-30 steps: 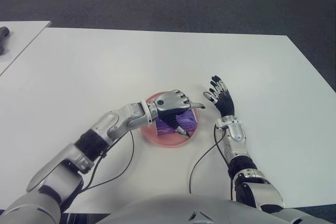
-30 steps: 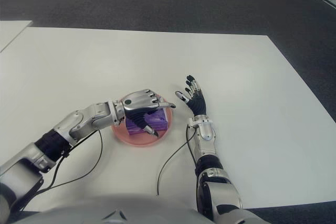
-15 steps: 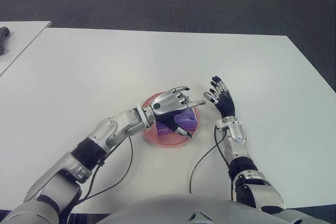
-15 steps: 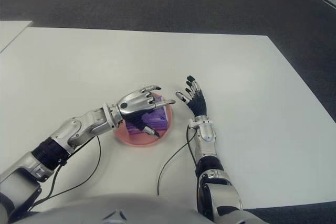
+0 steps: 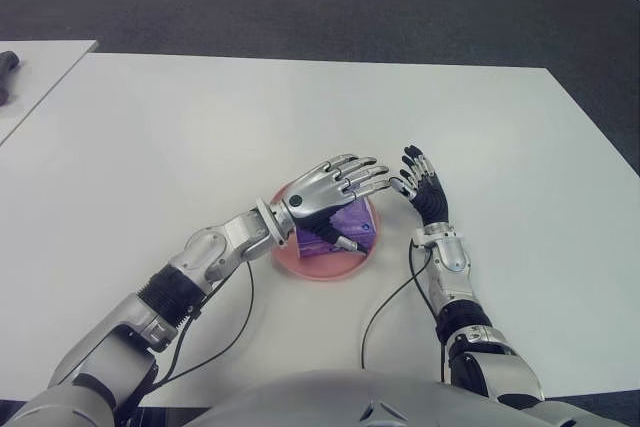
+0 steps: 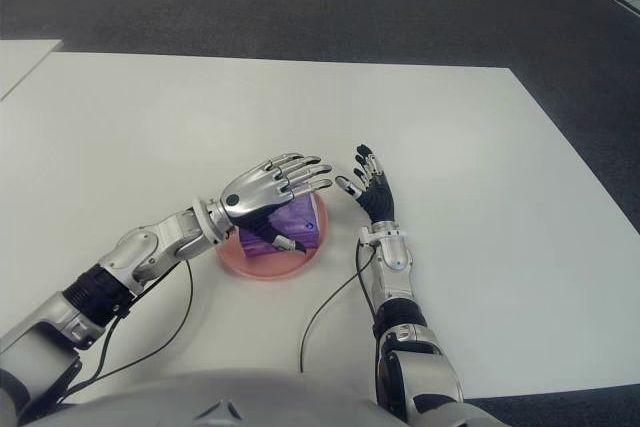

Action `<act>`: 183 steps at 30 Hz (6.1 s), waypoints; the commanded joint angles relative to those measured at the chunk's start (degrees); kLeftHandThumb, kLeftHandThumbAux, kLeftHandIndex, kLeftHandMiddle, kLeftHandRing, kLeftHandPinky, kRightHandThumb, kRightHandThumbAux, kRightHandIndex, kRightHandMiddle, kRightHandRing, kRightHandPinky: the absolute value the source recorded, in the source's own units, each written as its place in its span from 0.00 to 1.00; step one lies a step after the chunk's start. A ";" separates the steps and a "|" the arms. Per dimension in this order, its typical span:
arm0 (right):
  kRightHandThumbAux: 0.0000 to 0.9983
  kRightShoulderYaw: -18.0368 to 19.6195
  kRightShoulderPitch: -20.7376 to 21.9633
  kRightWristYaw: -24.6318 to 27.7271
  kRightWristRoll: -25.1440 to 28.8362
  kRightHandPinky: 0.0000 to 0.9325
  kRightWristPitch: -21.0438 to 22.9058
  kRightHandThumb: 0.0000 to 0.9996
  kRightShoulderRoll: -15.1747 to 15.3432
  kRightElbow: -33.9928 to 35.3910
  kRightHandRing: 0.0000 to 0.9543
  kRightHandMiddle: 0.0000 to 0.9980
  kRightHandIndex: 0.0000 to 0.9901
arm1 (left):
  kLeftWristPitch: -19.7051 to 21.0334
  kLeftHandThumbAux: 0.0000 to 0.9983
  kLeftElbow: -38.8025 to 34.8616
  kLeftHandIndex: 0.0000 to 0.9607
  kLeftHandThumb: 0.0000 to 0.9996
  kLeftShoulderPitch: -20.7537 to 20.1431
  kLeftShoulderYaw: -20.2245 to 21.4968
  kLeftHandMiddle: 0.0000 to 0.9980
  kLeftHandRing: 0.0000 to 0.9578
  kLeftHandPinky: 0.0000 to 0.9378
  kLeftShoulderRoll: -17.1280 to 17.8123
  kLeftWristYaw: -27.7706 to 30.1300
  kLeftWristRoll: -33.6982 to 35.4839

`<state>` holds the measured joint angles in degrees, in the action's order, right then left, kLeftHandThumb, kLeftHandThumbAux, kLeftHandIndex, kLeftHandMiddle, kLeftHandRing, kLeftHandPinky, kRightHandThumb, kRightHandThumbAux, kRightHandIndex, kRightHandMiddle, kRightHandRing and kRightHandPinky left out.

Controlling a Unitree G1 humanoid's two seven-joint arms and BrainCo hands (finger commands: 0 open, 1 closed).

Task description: Put the tissue paper into the plate.

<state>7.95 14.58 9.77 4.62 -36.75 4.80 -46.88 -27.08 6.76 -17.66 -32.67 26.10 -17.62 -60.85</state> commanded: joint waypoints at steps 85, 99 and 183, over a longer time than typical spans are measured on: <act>0.67 -2.51 -4.44 -4.15 -1.47 0.06 3.16 0.12 -3.12 -2.23 0.02 0.02 0.02 | 9.01 0.35 0.30 0.00 0.00 17.01 39.31 0.00 0.00 0.00 -20.96 6.79 56.41; 0.67 -2.52 -4.94 -3.94 -1.33 0.06 3.15 0.12 -3.00 -1.60 0.02 0.02 0.02 | 7.14 0.35 3.46 0.00 0.00 19.96 37.40 0.00 0.00 0.00 -22.71 7.62 55.41; 0.67 -2.21 -3.23 -3.75 -0.90 0.06 3.73 0.12 -2.45 -2.77 0.02 0.02 0.02 | -23.59 0.40 50.85 0.00 0.00 11.87 31.16 0.00 0.00 0.00 -23.45 2.21 52.40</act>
<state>5.60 14.57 6.05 3.64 -36.50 2.93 -46.81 -50.46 50.00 -12.78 -2.24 0.39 -15.96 -7.45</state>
